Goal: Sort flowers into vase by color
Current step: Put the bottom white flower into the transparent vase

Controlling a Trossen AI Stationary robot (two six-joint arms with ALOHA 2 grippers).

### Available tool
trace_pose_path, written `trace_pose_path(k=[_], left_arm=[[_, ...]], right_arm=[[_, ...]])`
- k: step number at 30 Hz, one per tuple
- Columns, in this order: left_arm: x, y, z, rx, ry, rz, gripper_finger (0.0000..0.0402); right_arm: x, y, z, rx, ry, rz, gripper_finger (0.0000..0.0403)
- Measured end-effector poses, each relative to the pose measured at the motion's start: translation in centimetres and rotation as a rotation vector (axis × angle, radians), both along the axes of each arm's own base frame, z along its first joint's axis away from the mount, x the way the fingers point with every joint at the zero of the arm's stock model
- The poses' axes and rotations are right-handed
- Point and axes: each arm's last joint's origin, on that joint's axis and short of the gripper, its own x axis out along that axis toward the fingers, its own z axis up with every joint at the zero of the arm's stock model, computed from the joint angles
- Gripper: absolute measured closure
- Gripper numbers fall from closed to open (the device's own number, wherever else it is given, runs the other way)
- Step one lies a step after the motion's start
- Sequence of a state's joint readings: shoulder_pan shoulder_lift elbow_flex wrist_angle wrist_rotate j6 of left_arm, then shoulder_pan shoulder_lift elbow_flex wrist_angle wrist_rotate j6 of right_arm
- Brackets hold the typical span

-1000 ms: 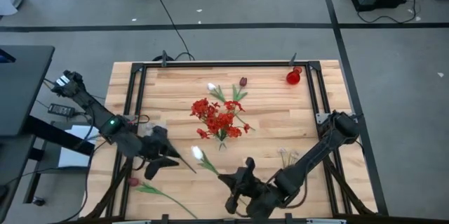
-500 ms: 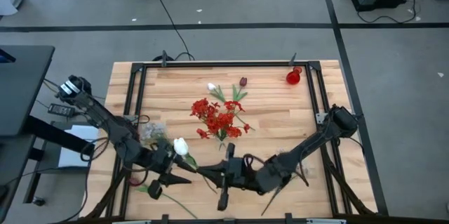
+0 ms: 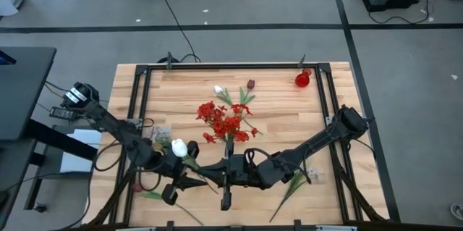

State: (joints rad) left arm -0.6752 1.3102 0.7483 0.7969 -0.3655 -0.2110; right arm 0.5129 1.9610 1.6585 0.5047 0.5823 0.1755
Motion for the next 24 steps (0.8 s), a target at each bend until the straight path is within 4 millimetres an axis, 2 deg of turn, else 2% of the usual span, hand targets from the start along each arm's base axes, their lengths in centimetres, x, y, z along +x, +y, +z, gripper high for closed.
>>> trace_pose_path(k=[4, 5, 9, 18, 24], left_arm=[[-0.1, -0.2, -0.1, 0.029, 0.005, -0.005, 0.0379], [-0.1, -0.2, -0.2, 0.029, 0.009, -0.007, 0.0387], [-0.1, -0.2, -0.5, 0.019, 0.05, -0.015, 0.0395], [-1.1, 0.2, -1.7, 0.001, 0.3, -0.081, 0.0399], [-1.3, 0.1, -2.3, 0.004, 0.361, -0.099, 0.04]], right_arm=[[0.0, 0.1, -0.1, -0.007, 0.007, 0.0, 0.0385], [0.0, 0.0, -0.1, -0.008, 0.009, 0.0, 0.0379], [0.0, 0.1, -0.2, -0.013, 0.019, 0.001, 0.0353], [-0.6, -0.1, -0.5, 0.056, 0.153, 0.075, 0.0285], [-0.2, -0.7, -0.8, 0.111, 0.183, 0.089, 0.0274]])
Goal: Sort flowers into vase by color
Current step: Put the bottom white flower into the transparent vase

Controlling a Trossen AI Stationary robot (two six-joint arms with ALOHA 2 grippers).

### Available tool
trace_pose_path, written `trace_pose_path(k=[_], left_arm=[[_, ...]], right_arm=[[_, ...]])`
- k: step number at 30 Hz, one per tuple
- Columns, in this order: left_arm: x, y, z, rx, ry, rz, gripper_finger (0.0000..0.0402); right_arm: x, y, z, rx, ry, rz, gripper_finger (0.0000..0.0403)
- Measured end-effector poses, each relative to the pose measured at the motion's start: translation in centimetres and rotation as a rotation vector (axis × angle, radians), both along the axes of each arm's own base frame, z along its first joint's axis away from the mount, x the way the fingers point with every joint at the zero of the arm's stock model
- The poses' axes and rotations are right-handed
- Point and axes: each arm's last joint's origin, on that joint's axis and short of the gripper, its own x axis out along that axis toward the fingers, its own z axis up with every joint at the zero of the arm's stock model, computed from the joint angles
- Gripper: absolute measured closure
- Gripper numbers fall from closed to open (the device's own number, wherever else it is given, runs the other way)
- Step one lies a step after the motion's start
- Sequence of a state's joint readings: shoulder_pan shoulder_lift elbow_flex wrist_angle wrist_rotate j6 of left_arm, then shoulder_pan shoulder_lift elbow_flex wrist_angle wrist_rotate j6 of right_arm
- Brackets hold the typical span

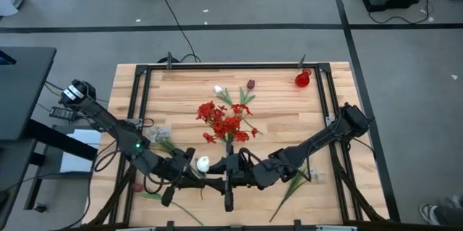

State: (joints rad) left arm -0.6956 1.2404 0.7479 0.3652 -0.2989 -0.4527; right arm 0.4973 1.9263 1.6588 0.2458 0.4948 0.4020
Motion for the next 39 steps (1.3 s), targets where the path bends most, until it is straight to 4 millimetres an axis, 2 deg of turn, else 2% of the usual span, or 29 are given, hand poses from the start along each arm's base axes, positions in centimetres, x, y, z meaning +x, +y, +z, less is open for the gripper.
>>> trace_pose_path(k=[3, 7, 8, 12, 18, 24, 31, 39], left_arm=[[0.0, 0.0, 0.0, -0.004, 0.002, 0.002, 0.04], [0.0, 0.0, -0.1, -0.006, 0.009, 0.004, 0.0395], [0.0, 0.0, -0.1, -0.002, 0.013, 0.004, 0.0389], [-0.1, 0.2, -0.2, 0.016, 0.028, 0.042, 0.0347], [-1.0, 1.2, -0.1, 0.03, 0.095, 0.14, 0.0276], [-1.9, 2.2, 0.4, 0.028, 0.126, 0.217, 0.0257], [-1.9, 2.6, 0.5, 0.029, 0.117, 0.278, 0.0256], [-1.9, 2.7, 0.4, 0.019, 0.132, 0.283, 0.0256]], right_arm=[[0.2, -0.4, -0.4, 0.018, 0.039, -0.004, 0.0299], [0.3, -0.6, -0.7, 0.017, 0.062, 0.002, 0.0377], [0.3, -0.6, -0.7, 0.012, 0.066, -0.006, 0.0384], [-0.4, -0.1, -0.8, -0.035, 0.101, -0.079, 0.0385], [-3.5, 1.3, -0.6, -0.191, 0.211, -0.313, 0.0385], [-6.3, 2.3, -0.4, -0.351, 0.217, -0.646, 0.0385], [-4.9, -0.1, -0.7, -0.385, 0.241, -0.735, 0.0385], [-3.6, -0.9, 0.7, -0.439, 0.215, -0.686, 0.0385]])
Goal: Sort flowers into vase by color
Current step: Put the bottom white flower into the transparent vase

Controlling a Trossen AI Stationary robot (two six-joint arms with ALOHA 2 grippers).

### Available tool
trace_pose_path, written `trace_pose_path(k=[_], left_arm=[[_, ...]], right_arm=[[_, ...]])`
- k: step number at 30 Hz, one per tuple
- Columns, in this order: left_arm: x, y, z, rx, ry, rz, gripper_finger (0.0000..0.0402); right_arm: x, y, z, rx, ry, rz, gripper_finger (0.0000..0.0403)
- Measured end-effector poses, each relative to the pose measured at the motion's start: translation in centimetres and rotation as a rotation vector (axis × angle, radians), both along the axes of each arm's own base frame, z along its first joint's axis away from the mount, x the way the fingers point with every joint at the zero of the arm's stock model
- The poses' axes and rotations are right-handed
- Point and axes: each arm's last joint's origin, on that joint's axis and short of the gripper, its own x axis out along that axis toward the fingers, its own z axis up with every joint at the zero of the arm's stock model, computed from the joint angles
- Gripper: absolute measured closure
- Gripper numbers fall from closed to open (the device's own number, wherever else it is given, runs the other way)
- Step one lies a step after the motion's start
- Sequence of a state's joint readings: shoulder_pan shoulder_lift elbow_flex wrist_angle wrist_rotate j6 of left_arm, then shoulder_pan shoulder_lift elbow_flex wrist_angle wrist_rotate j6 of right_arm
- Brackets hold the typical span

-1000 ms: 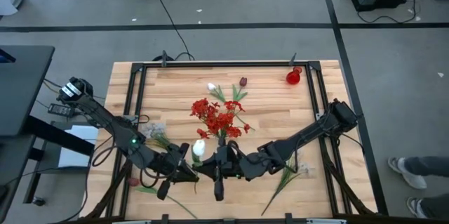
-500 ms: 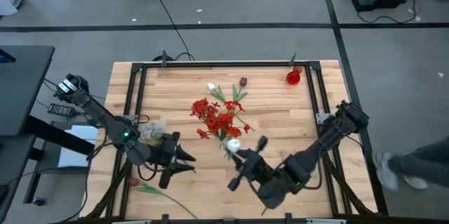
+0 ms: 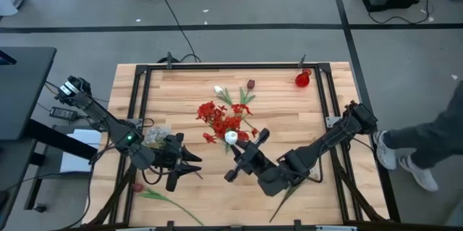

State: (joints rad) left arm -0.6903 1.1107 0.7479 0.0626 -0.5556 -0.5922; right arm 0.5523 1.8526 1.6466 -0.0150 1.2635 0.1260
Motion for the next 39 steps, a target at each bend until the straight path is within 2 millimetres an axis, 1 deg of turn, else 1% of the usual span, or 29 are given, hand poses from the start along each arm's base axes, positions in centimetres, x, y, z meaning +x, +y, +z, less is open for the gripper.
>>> trace_pose_path(k=[7, 12, 14, 18, 21, 23, 26, 28, 31, 34, 37, 39], left_arm=[[0.0, 0.0, -0.2, 0.005, 0.019, 0.003, 0.0256], [-0.1, 0.1, -0.3, 0.011, 0.026, 0.003, 0.0256], [-0.1, 0.1, -0.3, 0.011, 0.026, 0.003, 0.0256], [-0.1, 0.0, -0.4, 0.004, 0.033, 0.002, 0.0255], [-0.2, 0.0, -0.5, 0.012, 0.044, 0.001, 0.0255], [-0.2, 0.0, -0.6, 0.015, 0.052, 0.002, 0.0255], [-0.2, 0.0, -0.6, 0.015, 0.052, 0.001, 0.0255], [-0.2, 0.0, -0.6, 0.015, 0.053, 0.001, 0.0255], [-0.2, 0.1, -0.7, 0.003, 0.065, 0.006, 0.0255], [-0.3, 0.1, -0.9, -0.001, 0.09, 0.014, 0.0255], [-0.4, 0.2, -1.2, -0.013, 0.12, 0.026, 0.0255], [-0.5, 0.2, -1.3, -0.015, 0.132, 0.03, 0.0255]], right_arm=[[0.6, -1.1, -0.1, -0.053, 0.053, -0.018, 0.0385], [1.3, -2.0, -1.6, -0.015, 0.067, 0.002, 0.0382], [1.4, -2.4, -2.3, 0.043, 0.05, 0.006, 0.0363], [1.1, -2.6, -3.4, 0.183, 0.005, 0.003, 0.0309], [0.8, -2.9, -3.5, 0.313, -0.022, 0.031, 0.0278], [0.6, -3.1, -3.5, 0.383, -0.013, 0.063, 0.0265], [0.4, -3.2, -3.7, 0.471, 0.0, 0.086, 0.0257], [-0.1, -3.3, -3.6, 0.566, 0.001, 0.092, 0.0256], [-1.4, -4.3, -3.1, 0.777, 0.014, 0.056, 0.0255], [-2.8, -5.4, -3.4, 0.962, 0.103, -0.032, 0.0255], [-3.7, -5.8, -3.8, 1.033, 0.191, -0.092, 0.0254], [-4.4, -5.7, -3.3, 1.047, 0.192, -0.095, 0.0254]])
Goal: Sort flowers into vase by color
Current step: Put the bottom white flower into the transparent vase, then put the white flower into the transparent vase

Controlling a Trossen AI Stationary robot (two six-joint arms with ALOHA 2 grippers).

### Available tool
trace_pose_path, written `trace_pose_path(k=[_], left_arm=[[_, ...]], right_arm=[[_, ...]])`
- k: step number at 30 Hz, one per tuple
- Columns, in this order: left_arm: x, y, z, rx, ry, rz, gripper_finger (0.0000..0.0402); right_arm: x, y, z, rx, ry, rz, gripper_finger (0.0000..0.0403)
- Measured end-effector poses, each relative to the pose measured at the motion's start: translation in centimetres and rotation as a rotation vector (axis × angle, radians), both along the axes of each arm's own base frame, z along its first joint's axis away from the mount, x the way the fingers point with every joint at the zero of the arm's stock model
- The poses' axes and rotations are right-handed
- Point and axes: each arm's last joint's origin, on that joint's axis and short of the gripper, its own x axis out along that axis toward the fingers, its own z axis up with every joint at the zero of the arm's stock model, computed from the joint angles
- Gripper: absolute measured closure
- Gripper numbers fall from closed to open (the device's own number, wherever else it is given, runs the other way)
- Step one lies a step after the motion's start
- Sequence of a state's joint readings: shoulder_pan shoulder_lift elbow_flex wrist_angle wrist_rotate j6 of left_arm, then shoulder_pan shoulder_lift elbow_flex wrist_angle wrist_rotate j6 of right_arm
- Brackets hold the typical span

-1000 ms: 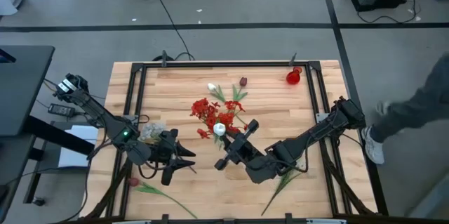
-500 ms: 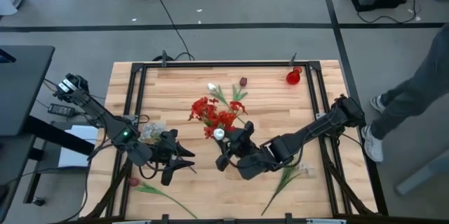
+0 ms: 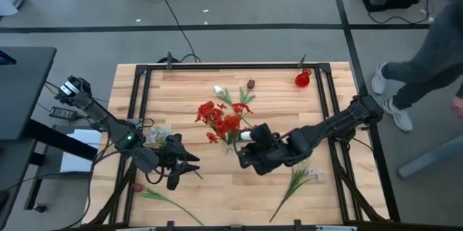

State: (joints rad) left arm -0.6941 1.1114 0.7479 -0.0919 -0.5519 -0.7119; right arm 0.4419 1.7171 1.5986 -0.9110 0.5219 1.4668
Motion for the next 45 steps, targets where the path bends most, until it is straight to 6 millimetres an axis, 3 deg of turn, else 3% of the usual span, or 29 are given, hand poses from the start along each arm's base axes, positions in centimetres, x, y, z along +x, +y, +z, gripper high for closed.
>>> trace_pose_path(k=[9, 18, 22, 26, 36, 40, 45], left_arm=[[-0.2, 0.1, -0.5, -0.006, 0.053, 0.0, 0.0255], [-0.2, 1.9, -1.9, -0.006, 0.202, 0.145, 0.0255], [0.0, 3.2, -2.4, -0.018, 0.259, 0.231, 0.0255], [0.3, 4.2, -2.7, -0.011, 0.286, 0.282, 0.0255], [0.8, 6.1, -2.9, -0.115, 0.32, 0.425, 0.0255], [0.9, 6.9, -3.2, -0.14, 0.343, 0.486, 0.0255], [0.7, 7.7, -3.5, -0.16, 0.406, 0.524, 0.0255]], right_arm=[[-3.3, -0.4, 2.7, 0.013, 0.0, -0.006, 0.0255], [-6.2, -3.0, 0.5, -0.102, 0.375, -0.109, 0.0259], [-7.0, -5.8, -1.2, -0.139, 0.501, -0.104, 0.0259], [-7.8, -8.9, -3.8, -0.113, 0.494, -0.08, 0.0259], [-10.3, -17.9, -10.6, 0.082, 0.065, -0.045, 0.026], [-9.4, -20.9, -12.5, 0.057, -0.068, 0.034, 0.0264], [-6.2, -23.9, -13.4, 0.02, -0.087, 0.166, 0.0283]])
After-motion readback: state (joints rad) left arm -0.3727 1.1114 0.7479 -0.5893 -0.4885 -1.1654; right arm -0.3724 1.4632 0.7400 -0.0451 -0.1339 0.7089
